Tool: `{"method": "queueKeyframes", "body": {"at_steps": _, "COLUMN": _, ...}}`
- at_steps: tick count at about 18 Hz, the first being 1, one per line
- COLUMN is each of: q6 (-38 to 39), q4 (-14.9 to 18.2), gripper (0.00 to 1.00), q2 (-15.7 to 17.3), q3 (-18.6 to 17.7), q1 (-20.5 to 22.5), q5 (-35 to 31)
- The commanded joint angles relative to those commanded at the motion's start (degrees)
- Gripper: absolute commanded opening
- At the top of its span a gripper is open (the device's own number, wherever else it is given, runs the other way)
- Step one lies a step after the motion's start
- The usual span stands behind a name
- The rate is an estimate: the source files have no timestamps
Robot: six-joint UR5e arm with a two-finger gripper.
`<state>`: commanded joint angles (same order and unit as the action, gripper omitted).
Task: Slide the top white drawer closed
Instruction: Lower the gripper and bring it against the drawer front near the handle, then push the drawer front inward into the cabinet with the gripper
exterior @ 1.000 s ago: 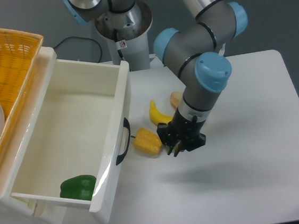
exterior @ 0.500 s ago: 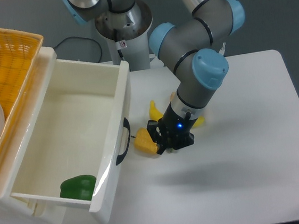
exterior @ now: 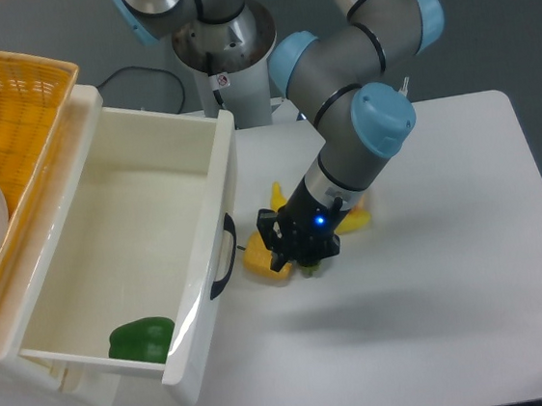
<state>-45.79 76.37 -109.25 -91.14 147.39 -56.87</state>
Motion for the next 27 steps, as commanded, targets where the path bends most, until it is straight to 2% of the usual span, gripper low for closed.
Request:
{"method": "queueKeyframes", "body": {"at_steps": 7, "q6": 0.1, "q4": 0.5, "gripper": 0.12, "q2": 0.1, "q3": -0.3, "q1": -1.4, "q5": 1.0}}
{"method": "queueKeyframes", "body": {"at_steps": 21, "q6": 0.0, "q4": 0.5, "gripper": 0.12, "q2": 3.0, "q3": -3.2, "q1": -2.2, "q5": 2.7}}
{"method": "queueKeyframes", "body": {"at_steps": 27, "q6": 0.1, "q4": 0.5, "gripper": 0.12, "q2": 3.4, "q3": -3.3, "q1": -2.4, "q5": 3.9}}
